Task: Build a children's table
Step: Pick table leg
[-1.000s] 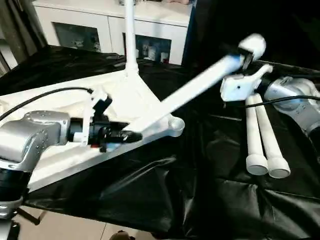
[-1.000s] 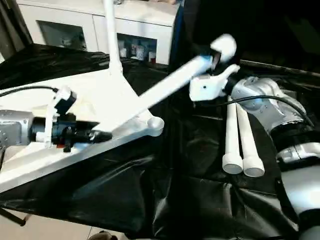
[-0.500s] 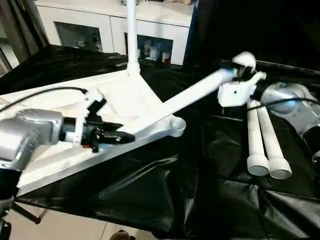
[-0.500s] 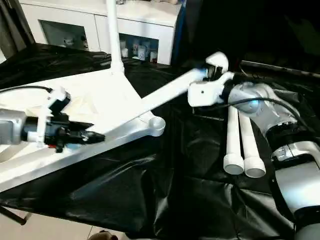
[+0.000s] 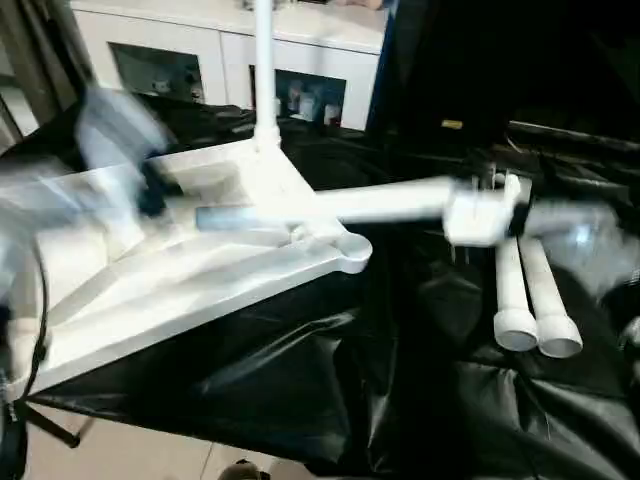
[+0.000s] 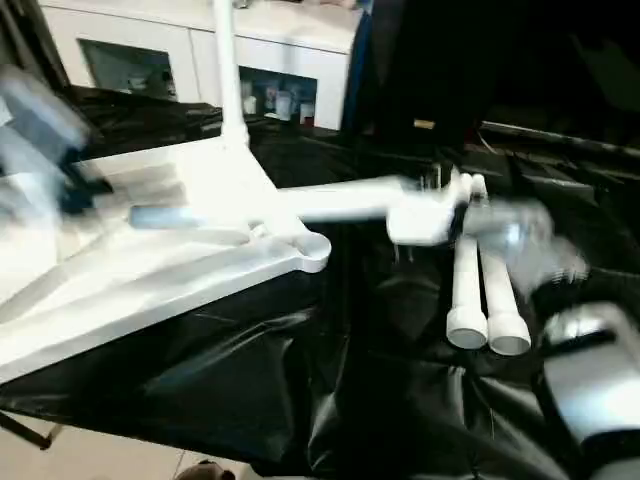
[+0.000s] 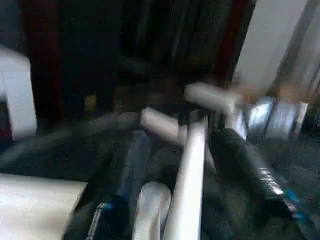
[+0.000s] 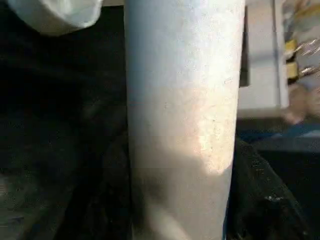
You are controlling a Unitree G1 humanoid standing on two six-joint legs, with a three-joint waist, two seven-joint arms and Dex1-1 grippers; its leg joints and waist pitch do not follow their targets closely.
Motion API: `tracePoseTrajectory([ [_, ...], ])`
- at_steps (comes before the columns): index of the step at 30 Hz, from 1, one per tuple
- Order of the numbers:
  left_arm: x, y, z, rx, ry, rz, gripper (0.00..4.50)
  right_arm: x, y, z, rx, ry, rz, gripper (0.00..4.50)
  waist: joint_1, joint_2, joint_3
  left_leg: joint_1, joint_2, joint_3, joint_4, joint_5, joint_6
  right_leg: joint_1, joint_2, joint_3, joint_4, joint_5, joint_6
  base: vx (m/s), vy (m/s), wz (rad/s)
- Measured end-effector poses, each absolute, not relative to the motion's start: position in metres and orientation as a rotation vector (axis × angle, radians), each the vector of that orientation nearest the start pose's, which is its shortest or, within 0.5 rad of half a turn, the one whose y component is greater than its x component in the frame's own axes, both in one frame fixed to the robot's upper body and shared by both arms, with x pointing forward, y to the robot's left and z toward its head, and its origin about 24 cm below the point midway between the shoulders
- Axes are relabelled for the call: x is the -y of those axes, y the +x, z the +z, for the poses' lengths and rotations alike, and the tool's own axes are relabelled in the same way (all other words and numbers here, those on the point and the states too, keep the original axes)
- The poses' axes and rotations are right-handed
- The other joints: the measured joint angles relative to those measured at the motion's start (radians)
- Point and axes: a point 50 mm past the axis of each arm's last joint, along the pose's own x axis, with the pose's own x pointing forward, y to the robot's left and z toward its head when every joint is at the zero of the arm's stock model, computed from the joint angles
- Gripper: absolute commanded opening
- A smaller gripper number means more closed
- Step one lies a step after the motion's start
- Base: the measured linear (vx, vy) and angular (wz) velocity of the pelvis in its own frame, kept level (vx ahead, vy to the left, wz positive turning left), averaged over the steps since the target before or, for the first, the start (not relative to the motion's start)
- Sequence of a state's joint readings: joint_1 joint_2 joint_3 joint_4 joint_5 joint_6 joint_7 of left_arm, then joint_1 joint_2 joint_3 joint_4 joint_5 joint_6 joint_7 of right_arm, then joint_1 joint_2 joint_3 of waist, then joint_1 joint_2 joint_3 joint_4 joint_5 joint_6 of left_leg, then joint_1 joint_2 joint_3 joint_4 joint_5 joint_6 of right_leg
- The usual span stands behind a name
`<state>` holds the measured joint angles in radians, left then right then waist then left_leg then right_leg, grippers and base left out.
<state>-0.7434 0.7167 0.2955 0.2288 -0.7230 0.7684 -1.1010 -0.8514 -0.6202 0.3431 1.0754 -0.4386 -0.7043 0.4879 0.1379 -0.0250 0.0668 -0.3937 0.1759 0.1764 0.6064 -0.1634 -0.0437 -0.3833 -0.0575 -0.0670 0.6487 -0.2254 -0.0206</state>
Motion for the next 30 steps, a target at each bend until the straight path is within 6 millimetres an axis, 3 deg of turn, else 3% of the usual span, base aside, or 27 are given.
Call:
tracePoseTrajectory([
  [4,-0.253,0.317,0.239,0.116,-0.354,-0.997,2.89,0.214,0.363,0.113,0.062,-1.148,0.768,1.90,0.002,0.000,0.000,0.000,0.000,0.000,0.000,0.000,0.000,0.000,0.000,-0.001,0.001,0.000,0.000,0.000,0.000,0.00],
  [7,-0.273,0.330,0.230,0.194,-0.465,-0.777,2.89,0.206,0.362,0.104,0.074,-0.901,0.734,1.90,0.003,0.000,0.000,0.001,0.001,0.000,0.000,0.000,0.000,0.001,0.000,-0.001,0.000,0.000,0.000,0.000,0.000,0.00],
  [9,-0.280,0.337,0.221,0.175,-0.442,-0.649,2.89,0.204,0.361,0.098,0.054,-0.774,0.713,1.90,0.004,0.000,0.000,0.000,0.001,-0.001,0.001,0.000,0.001,0.001,0.000,-0.001,0.000,0.000,-0.001,0.000,0.000,0.00],
  [12,-0.280,0.348,0.208,0.107,-0.282,-0.472,2.89,0.192,0.368,0.105,0.074,-0.424,0.652,1.90,0.006,0.001,0.000,-0.001,0.001,0.000,0.001,0.001,0.003,0.000,0.000,-0.001,0.000,0.001,0.000,0.000,0.000,0.00],
  [14,-0.260,0.351,0.202,0.080,-0.229,-0.509,2.89,0.178,0.372,0.117,0.108,-0.187,0.673,1.89,0.013,0.001,0.000,-0.001,0.001,-0.001,0.002,0.000,0.004,0.001,0.000,-0.002,0.000,0.001,-0.001,0.000,0.000,0.00],
  [18,-0.224,0.353,0.201,0.062,-0.216,-0.626,2.89,0.153,0.367,0.125,0.070,0.085,0.843,1.89,0.027,0.001,0.000,-0.002,0.002,0.000,0.002,0.000,0.004,0.000,0.000,-0.002,0.000,0.001,-0.001,0.000,0.000,0.00],
  [20,-0.205,0.351,0.202,0.063,-0.245,-0.706,3.25,0.143,0.360,0.119,0.001,0.185,0.958,1.89,0.035,0.001,0.000,-0.002,0.002,0.000,0.002,0.000,0.004,0.000,0.000,-0.003,0.000,0.001,-0.001,0.000,0.000,0.00],
  [24,-0.163,0.342,0.202,0.025,-0.380,-0.964,3.52,0.127,0.346,0.111,-0.139,0.304,1.155,1.89,0.042,0.001,0.000,-0.002,0.002,0.000,0.002,0.000,0.004,0.000,-0.001,-0.003,0.000,0.002,-0.002,0.000,0.000,0.00],
  [30,-0.101,0.325,0.198,-0.026,-0.501,-1.262,4.08,0.114,0.333,0.120,-0.229,0.496,1.328,1.89,0.058,0.002,0.000,-0.001,0.002,0.000,0.002,0.000,0.003,0.001,-0.001,-0.003,0.000,0.002,-0.002,0.000,0.000,0.00],
])
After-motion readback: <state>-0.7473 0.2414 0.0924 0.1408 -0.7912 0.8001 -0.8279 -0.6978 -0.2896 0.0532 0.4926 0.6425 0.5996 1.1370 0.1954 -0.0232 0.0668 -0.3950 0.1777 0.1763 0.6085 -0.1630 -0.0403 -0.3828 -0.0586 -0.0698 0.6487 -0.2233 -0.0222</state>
